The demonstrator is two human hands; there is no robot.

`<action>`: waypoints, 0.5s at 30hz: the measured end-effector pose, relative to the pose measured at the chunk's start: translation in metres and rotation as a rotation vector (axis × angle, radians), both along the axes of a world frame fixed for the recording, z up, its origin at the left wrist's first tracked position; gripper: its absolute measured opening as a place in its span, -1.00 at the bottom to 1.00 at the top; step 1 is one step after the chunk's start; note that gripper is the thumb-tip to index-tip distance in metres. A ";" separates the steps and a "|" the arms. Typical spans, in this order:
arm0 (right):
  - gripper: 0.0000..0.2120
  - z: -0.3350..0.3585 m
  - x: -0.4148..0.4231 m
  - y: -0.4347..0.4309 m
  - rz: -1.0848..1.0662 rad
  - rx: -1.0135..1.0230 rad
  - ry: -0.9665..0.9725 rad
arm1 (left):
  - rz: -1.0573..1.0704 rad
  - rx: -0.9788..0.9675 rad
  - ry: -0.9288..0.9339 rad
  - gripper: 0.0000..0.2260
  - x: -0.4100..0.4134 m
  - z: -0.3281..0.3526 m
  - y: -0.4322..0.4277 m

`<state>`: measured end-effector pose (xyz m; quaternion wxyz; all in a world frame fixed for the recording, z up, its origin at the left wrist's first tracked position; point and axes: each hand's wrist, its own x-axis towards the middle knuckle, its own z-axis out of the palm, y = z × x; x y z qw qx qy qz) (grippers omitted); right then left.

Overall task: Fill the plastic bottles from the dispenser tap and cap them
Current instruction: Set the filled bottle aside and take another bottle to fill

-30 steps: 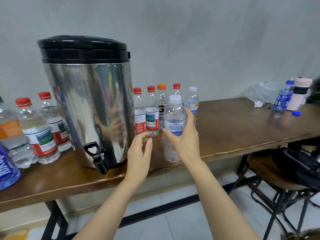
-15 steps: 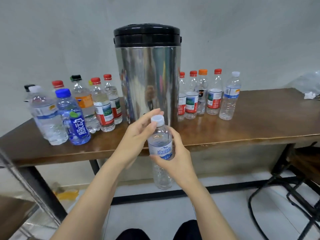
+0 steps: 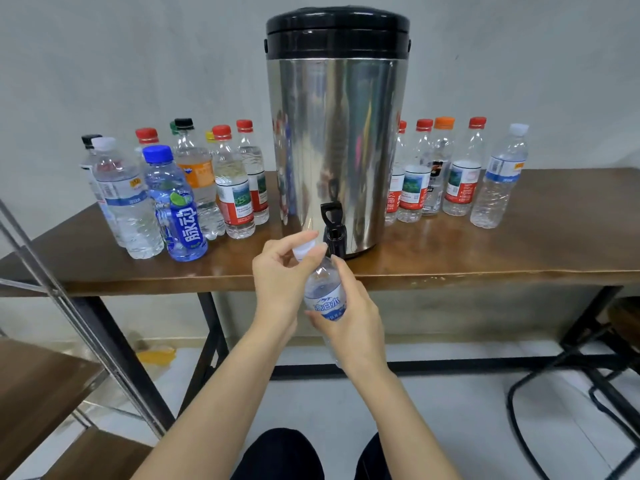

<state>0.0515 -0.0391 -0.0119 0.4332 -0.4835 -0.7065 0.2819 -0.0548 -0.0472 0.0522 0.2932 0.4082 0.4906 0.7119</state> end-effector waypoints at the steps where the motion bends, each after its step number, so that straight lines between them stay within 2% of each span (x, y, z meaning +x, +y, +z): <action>1: -0.15 -0.004 -0.002 0.002 0.004 -0.010 0.013 | 0.022 -0.009 0.069 -0.77 -0.001 -0.002 0.001; 3: -0.16 -0.008 -0.003 0.004 0.020 -0.040 0.053 | -0.046 -0.017 0.189 -0.79 -0.005 -0.005 0.001; 6: -0.14 -0.013 -0.002 0.007 0.024 -0.073 0.090 | -0.252 -0.032 0.163 -0.77 -0.014 -0.007 -0.001; 9: -0.14 -0.015 -0.005 0.007 0.040 -0.075 0.076 | -0.196 -0.030 0.077 -0.82 -0.018 -0.004 0.000; 11: -0.14 -0.016 -0.007 0.007 0.061 -0.068 0.050 | -0.115 -0.037 0.130 -0.83 -0.019 -0.005 0.004; 13: -0.15 -0.016 -0.008 0.008 0.064 -0.076 0.052 | -0.167 -0.052 0.185 -0.81 -0.023 -0.007 0.007; 15: -0.15 -0.017 -0.007 0.010 0.055 -0.096 0.069 | -0.294 -0.068 0.172 -0.70 -0.026 -0.010 0.006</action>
